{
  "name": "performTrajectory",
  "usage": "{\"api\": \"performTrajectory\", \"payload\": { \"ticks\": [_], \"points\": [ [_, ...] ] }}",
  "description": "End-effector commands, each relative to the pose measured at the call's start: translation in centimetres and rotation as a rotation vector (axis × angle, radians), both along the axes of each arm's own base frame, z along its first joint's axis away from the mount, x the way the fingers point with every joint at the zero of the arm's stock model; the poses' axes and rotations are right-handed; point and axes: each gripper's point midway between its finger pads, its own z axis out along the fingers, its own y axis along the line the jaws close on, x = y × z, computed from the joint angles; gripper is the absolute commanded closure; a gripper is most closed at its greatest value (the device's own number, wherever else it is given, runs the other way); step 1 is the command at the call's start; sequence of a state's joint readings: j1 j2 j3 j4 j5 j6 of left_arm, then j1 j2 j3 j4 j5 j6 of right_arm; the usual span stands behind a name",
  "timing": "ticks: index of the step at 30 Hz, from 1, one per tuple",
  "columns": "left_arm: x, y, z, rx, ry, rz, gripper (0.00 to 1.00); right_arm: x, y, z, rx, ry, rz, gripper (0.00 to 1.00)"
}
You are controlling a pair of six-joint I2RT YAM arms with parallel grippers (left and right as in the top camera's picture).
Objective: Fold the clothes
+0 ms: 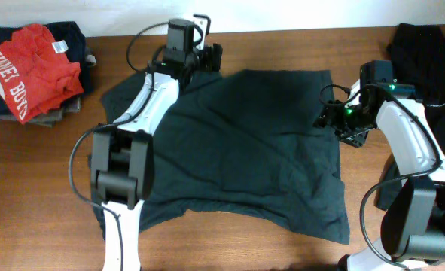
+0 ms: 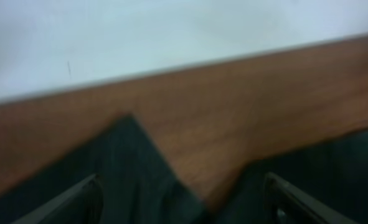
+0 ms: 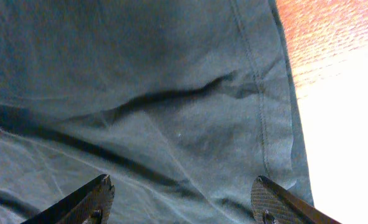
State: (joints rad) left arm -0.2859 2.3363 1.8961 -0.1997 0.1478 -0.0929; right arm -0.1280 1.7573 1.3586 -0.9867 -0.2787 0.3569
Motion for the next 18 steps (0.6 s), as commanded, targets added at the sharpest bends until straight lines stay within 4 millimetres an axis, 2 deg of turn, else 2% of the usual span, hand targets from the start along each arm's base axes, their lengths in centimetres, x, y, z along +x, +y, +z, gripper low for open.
{"api": "performTrajectory", "payload": {
  "ticks": [1, 5, 9, 18],
  "points": [
    [0.3, 0.0, -2.1, 0.029, 0.013, -0.002, 0.20, 0.4, 0.5, 0.8, -0.001, -0.026, 0.027, 0.25],
    [0.1, -0.6, -3.7, 0.034, 0.030, -0.012, 0.21, 0.4, 0.6, 0.8, -0.001, -0.027, 0.030, 0.25],
    [-0.9, -2.5, -5.9, 0.084, 0.054, -0.061, 0.21, 0.3, 0.7, 0.8, -0.002, -0.025, 0.034, 0.25],
    [-0.4, -1.1, -7.0, 0.184, 0.042, 0.039, 0.25, -0.1, 0.7, 0.7, -0.005, -0.013, 0.055, 0.24]
  ]
}}
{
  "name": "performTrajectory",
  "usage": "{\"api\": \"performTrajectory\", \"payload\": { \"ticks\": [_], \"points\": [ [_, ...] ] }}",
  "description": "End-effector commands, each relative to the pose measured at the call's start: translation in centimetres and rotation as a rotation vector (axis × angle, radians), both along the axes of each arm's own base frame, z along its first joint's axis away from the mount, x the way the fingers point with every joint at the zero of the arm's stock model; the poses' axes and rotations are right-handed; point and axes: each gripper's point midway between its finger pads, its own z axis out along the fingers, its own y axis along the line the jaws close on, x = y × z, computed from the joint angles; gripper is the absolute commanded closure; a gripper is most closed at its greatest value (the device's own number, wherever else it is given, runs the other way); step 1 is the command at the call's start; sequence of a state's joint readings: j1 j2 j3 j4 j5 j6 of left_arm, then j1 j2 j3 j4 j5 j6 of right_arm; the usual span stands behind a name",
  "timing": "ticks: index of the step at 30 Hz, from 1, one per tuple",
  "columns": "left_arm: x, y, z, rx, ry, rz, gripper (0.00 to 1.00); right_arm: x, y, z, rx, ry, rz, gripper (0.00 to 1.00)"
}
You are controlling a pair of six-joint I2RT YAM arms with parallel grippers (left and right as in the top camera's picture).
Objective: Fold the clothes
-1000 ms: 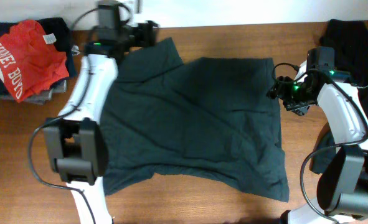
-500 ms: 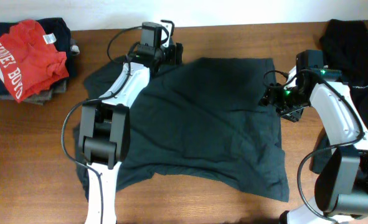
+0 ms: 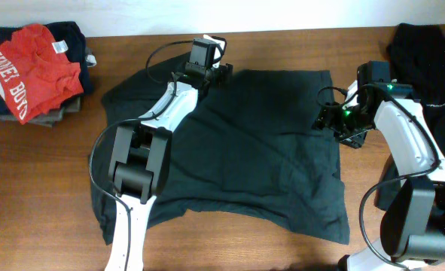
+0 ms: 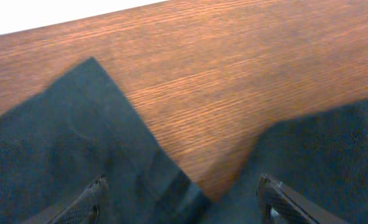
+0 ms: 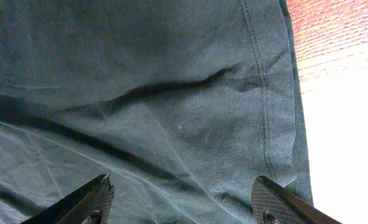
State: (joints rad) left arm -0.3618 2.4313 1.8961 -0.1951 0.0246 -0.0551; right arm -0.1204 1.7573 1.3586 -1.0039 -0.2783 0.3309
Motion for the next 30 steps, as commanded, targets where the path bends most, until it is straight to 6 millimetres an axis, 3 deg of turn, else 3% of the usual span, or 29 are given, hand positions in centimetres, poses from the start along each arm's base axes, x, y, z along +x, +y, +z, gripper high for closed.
{"api": "performTrajectory", "payload": {
  "ticks": [1, 6, 16, 20, 26, 30],
  "points": [
    [0.7, 1.9, -1.9, 0.066, 0.001, 0.049, 0.25, 0.3, 0.4, 0.7, 0.000, -0.024, 0.023, 0.24],
    [0.0, 2.2, -4.2, 0.089, 0.051, 0.048, 0.25, 0.2, 0.4, 0.7, -0.005, -0.027, 0.047, 0.24],
    [0.4, 2.4, -4.2, 0.085, 0.038, 0.053, 0.26, 0.1, 0.3, 0.7, -0.008, -0.020, 0.046, 0.24],
    [0.7, 2.3, -3.9, 0.079, 0.020, 0.057, 0.45, 0.1, 0.3, 0.7, -0.008, -0.019, 0.046, 0.24],
    [1.7, 2.0, -2.7, 0.056, -0.041, 0.059, 0.58, 0.1, 0.3, 0.7, -0.011, -0.020, 0.046, 0.24],
    [1.9, 1.9, -2.4, 0.051, -0.053, 0.059, 0.77, 0.6, 0.2, 0.8, -0.014, -0.044, 0.045, 0.24]
  ]
}}
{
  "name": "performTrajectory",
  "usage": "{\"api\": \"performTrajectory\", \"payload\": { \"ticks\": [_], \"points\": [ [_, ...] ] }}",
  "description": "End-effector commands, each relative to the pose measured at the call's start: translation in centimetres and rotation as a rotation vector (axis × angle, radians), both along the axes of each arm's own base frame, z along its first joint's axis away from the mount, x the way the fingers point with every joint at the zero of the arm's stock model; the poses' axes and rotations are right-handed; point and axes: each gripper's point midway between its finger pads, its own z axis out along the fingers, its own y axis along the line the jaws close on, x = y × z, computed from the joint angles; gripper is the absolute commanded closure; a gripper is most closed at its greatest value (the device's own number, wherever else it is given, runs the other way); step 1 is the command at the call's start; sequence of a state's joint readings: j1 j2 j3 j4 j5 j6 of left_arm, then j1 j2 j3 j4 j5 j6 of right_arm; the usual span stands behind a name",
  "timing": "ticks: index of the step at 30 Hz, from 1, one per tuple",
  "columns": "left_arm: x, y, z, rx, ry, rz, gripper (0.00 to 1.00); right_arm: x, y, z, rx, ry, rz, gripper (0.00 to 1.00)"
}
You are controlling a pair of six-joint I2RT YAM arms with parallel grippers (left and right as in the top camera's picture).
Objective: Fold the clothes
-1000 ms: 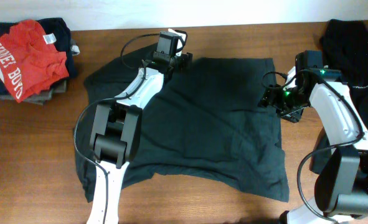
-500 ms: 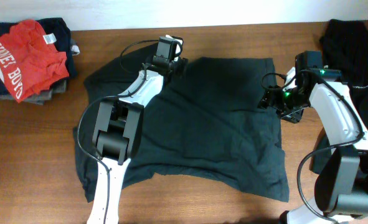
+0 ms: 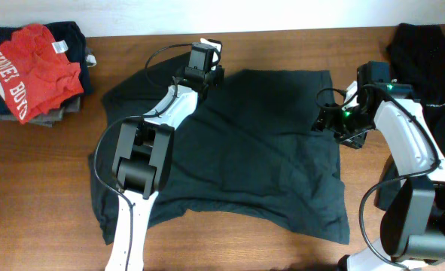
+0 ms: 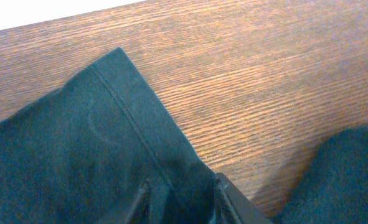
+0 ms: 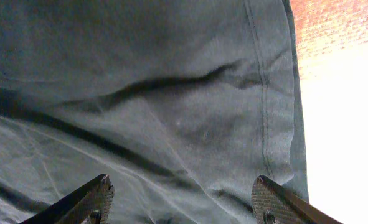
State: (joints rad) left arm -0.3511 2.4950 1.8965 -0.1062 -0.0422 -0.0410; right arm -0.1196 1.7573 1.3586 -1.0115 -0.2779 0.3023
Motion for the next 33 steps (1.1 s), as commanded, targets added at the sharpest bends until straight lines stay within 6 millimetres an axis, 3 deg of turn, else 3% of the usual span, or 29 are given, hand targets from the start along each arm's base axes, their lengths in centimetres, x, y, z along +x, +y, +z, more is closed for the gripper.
{"api": "performTrajectory", "payload": {
  "ticks": [1, 3, 8, 11, 23, 33],
  "points": [
    [0.4, 0.5, -0.1, 0.008, -0.010, 0.007, 0.80, 1.0, 0.1, 0.8, -0.010, -0.051, 0.017, 0.24],
    [0.3, 0.5, -0.3, 0.012, -0.001, 0.007, 0.79, 1.3, 0.1, 0.9, -0.011, -0.065, 0.017, 0.24],
    [0.0, 0.0, -0.4, -0.009, 0.013, -0.021, 0.48, 1.3, 0.1, 0.9, -0.011, -0.065, 0.018, 0.24],
    [-0.3, -0.8, -0.4, -0.038, 0.024, -0.057, 0.40, 1.3, 0.1, 0.9, -0.011, -0.065, 0.017, 0.24],
    [-0.4, 0.2, -1.1, 0.004, 0.038, -0.011, 0.46, 1.2, 0.1, 0.9, -0.010, -0.059, 0.017, 0.24],
    [-1.0, 0.5, -4.4, 0.022, 0.090, -0.010, 0.44, 0.9, 0.2, 0.8, -0.010, -0.049, 0.018, 0.24]
  ]
}}
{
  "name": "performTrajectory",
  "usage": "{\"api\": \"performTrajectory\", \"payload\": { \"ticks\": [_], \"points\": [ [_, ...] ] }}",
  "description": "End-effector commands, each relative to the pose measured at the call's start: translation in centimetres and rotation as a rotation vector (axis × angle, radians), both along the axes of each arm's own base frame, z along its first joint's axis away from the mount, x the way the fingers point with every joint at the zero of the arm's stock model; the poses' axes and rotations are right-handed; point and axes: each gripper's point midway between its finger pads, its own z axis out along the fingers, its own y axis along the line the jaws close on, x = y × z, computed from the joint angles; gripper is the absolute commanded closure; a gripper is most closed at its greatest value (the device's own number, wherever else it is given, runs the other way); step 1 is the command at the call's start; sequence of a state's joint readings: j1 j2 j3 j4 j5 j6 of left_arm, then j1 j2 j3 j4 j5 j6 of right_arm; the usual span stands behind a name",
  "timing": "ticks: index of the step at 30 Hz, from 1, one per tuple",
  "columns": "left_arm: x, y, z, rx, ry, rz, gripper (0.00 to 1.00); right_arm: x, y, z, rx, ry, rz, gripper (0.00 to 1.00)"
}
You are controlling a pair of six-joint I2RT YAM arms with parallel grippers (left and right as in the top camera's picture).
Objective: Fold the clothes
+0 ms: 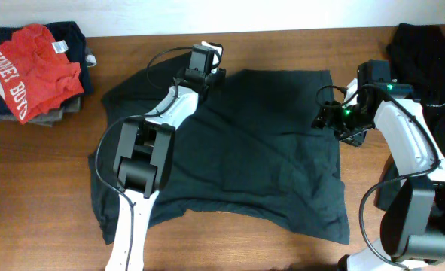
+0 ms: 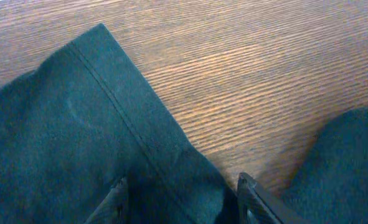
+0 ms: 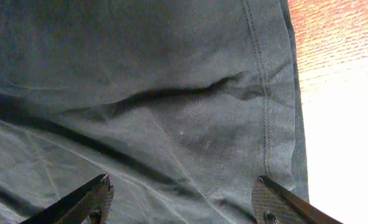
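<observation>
A dark green T-shirt [image 1: 237,143] lies spread and wrinkled across the wooden table [image 1: 41,188]. My left gripper [image 1: 209,66] is at the shirt's far edge, by the collar. In the left wrist view it [image 2: 182,199] stands open, a hemmed flap of the shirt [image 2: 96,112] lying between its fingers. My right gripper [image 1: 335,120] hovers over the shirt's right side. Seen from the right wrist, this gripper [image 3: 180,199] is wide open above the stitched hem [image 3: 264,124], holding nothing.
A stack of folded clothes topped by a red shirt [image 1: 30,68] sits at the far left corner. A black garment [image 1: 425,53] lies at the far right. The table's far edge runs just behind the left gripper.
The left gripper's fingers, which were close together around the shirt's flap, now stand further apart, with the flap still between them. The right gripper has hardly moved.
The left gripper was wide open at the shirt's far edge. It then stood a little further right over the collar area, then nearly shut on a hemmed flap, and is now open again. The right gripper stayed open over the right hem throughout.
</observation>
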State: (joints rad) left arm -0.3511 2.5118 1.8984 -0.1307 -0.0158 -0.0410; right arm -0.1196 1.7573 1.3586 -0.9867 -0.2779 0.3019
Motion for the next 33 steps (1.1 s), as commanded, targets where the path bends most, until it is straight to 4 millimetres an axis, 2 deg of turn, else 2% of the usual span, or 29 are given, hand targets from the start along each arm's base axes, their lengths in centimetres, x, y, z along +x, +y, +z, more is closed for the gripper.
{"api": "performTrajectory", "payload": {
  "ticks": [1, 3, 5, 9, 14, 18, 20, 21, 25, 28, 31, 33],
  "points": [
    [-0.3, 0.7, -2.9, 0.024, 0.044, 0.009, 0.46, 0.4, 0.2, 0.7, -0.007, -0.025, 0.017, 0.24],
    [-0.1, 0.7, -2.6, 0.020, 0.030, 0.010, 0.63, 0.5, 0.2, 0.8, -0.007, -0.030, 0.017, 0.24],
    [0.3, 0.5, -2.2, 0.011, 0.007, 0.010, 0.85, 1.0, 0.1, 0.9, -0.010, -0.051, 0.017, 0.25],
    [1.1, 0.2, -1.1, -0.006, -0.040, 0.010, 0.98, 3.2, -0.2, 1.5, -0.026, -0.147, 0.016, 0.26],
    [1.6, 0.1, -0.1, -0.010, -0.054, 0.010, 1.00, 4.5, -0.7, 1.9, -0.055, -0.202, 0.009, 0.26],
    [2.2, -0.2, 2.6, -0.026, -0.096, 0.010, 1.00, 5.0, -1.8, 1.9, -0.117, -0.220, -0.010, 0.27],
    [2.5, -0.2, 4.5, -0.036, -0.124, 0.011, 1.00, 6.2, -2.9, 1.7, -0.173, -0.251, -0.034, 0.29],
    [2.6, -0.2, 6.0, -0.044, -0.145, 0.012, 1.00, 7.5, -3.3, 1.6, -0.185, -0.290, -0.042, 0.27],
    [2.5, 0.3, 7.9, -0.046, -0.153, 0.018, 1.00, 11.2, -4.6, 1.0, -0.187, -0.393, -0.084, 0.24],
    [2.3, 0.4, 8.0, -0.044, -0.147, 0.018, 1.00, 13.9, -5.6, 0.5, -0.165, -0.445, -0.104, 0.24],
    [1.8, 0.6, 7.2, -0.030, -0.109, 0.018, 1.00, 17.5, -6.4, -1.6, -0.125, -0.459, -0.098, 0.24],
    [1.5, 0.7, 6.8, -0.023, -0.090, 0.018, 1.00, 19.9, -6.2, -2.4, -0.111, -0.484, -0.046, 0.24]
  ]
}}
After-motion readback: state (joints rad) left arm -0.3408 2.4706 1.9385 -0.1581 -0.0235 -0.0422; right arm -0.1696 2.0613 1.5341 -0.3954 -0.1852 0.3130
